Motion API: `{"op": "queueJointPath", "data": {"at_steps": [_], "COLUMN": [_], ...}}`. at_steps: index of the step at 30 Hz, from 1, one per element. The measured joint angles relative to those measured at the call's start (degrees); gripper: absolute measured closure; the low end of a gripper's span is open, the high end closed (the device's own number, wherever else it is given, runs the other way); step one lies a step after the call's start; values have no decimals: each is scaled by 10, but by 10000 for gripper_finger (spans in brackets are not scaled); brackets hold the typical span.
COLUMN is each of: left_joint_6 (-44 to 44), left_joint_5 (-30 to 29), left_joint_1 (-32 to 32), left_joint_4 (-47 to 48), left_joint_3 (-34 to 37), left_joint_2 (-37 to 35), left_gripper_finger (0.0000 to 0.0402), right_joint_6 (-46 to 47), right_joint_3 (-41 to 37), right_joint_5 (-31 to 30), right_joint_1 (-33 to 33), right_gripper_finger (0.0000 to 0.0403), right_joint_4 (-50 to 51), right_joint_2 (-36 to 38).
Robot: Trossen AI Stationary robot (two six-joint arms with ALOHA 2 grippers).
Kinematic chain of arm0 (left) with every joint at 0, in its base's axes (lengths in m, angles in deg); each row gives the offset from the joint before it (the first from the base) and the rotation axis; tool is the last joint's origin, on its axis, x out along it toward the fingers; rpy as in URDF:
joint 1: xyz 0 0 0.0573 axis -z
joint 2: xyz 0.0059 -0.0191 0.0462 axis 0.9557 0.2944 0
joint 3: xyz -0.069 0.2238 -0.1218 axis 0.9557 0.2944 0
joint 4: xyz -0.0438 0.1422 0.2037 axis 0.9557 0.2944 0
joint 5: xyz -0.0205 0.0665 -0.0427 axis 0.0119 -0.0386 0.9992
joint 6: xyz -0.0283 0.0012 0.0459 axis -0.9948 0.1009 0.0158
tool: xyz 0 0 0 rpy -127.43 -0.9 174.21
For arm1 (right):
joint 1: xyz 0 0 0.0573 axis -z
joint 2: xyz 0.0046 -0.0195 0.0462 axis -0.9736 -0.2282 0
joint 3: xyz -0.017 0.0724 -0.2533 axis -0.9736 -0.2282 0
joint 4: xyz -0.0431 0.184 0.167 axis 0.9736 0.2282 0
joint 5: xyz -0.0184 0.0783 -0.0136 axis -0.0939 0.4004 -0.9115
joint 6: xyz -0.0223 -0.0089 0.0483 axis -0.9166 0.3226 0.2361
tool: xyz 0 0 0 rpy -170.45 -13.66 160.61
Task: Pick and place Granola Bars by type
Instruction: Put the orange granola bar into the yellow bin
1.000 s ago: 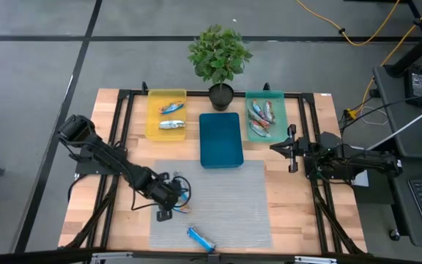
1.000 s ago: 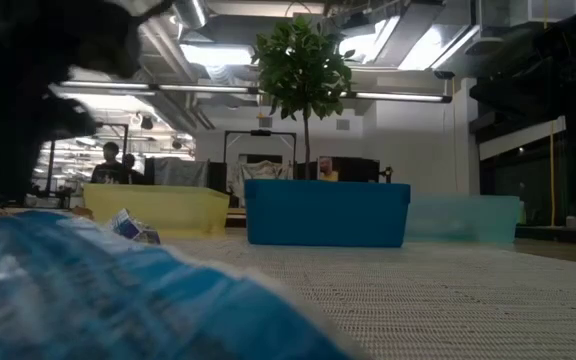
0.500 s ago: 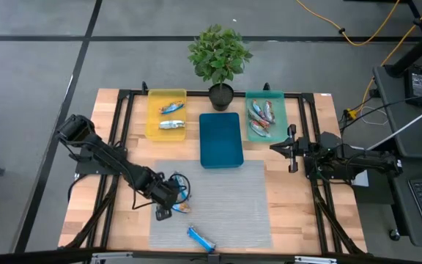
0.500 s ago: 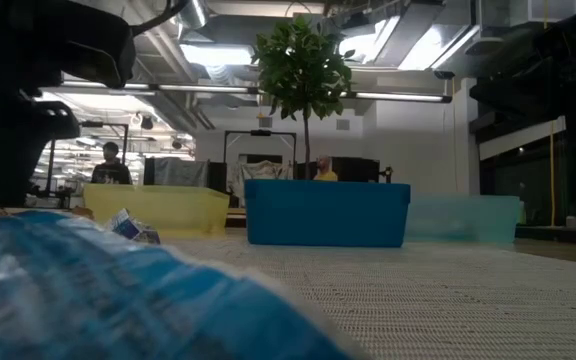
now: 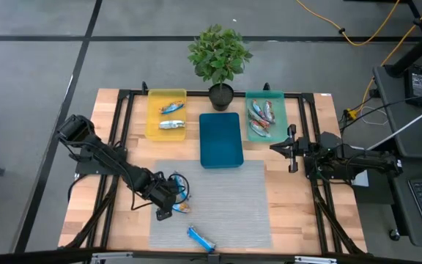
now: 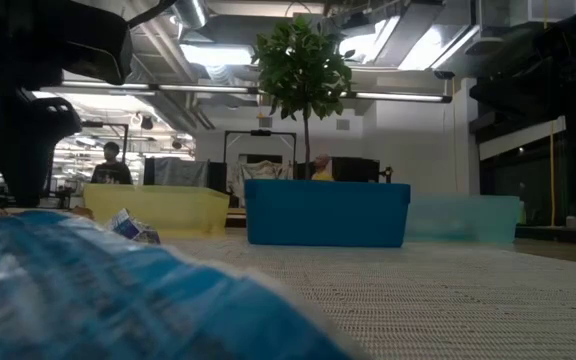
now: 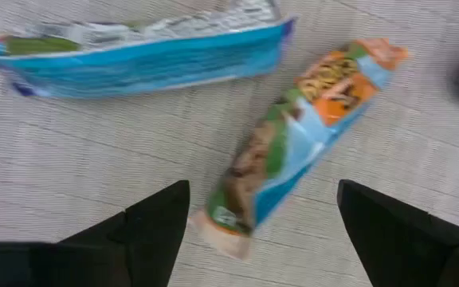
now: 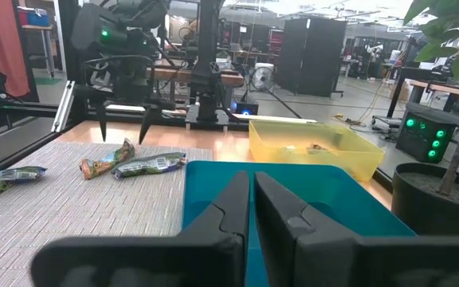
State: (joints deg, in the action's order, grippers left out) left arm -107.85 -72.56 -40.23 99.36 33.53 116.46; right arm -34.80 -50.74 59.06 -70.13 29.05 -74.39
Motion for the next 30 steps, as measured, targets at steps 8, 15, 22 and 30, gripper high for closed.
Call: {"op": "queueJointPath", "data": {"at_steps": [8, 15, 22, 30], "left_joint_6": [5, 9, 19, 16], "left_joint_5": [-25, -34, -31, -31], "left_joint_1": [4, 17, 19, 19], "left_joint_4": [6, 3, 4, 7], "left_joint_3": [0, 2, -1, -2], "left_joint_2": [0, 37, 87, 97], "left_gripper_finger": [92, 92, 93, 103], "right_joint_6": [0, 0, 0, 0], "right_joint_3": [0, 0, 0, 0], "right_joint_5": [0, 0, 0, 0], "right_joint_1": [0, 0, 0, 0], "right_gripper_finger": [379, 379, 379, 379], "right_joint_4": [0, 0, 0, 0], "right_joint_2": [0, 0, 0, 0]}}
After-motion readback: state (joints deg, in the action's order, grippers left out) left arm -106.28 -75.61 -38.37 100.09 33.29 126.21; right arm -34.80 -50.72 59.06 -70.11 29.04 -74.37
